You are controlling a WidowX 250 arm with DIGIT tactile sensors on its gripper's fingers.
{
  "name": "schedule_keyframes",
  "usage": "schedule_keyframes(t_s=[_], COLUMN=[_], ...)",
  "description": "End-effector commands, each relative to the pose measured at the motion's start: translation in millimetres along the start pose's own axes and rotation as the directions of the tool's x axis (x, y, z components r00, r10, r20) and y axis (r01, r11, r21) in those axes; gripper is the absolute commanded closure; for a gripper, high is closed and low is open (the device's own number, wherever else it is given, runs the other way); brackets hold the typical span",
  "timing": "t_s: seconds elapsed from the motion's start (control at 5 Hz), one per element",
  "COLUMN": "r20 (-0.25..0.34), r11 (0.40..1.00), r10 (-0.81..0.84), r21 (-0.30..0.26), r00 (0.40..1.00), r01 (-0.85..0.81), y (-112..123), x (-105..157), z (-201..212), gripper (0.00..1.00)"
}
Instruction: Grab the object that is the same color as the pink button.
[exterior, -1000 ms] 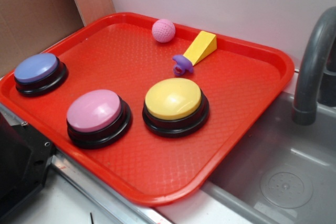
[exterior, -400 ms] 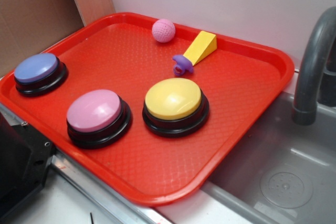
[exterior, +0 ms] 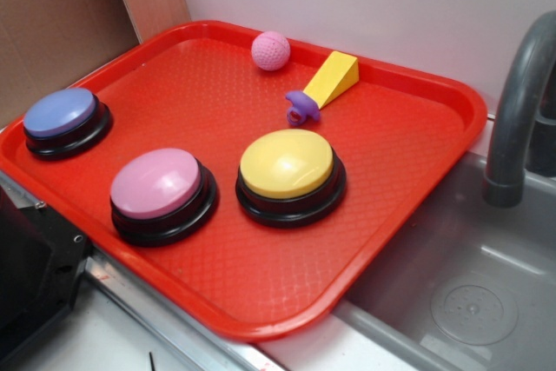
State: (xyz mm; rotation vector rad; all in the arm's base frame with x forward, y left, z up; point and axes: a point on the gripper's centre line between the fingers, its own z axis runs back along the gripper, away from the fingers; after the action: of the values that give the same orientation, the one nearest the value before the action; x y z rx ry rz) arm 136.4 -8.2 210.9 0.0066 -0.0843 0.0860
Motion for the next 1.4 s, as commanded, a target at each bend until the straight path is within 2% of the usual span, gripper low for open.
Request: schedule_keyframes(t_s=[0.0,0.2,0.4,1.0,1.2], r20=[0.148,0.140,0.135,0.135,0.133], r11=[0.999,0.999,0.999,0.999,1.000], r10=[-0.003,0.011,-0.024,-0.024,0.005], r21=[-0.053,-0.039,-0.022,-0.022,-0.017], r00=[0.989,0.990,0.991,0.991,0.991], r01=[0.011,-0.006,0.027,0.027,-0.002], y=[14,13,11,11,17], x=[48,78,82,82,93], z=[-19,-45,-42,-42,-59], gripper=[0.00,0.00,0.00,0.00,0.00])
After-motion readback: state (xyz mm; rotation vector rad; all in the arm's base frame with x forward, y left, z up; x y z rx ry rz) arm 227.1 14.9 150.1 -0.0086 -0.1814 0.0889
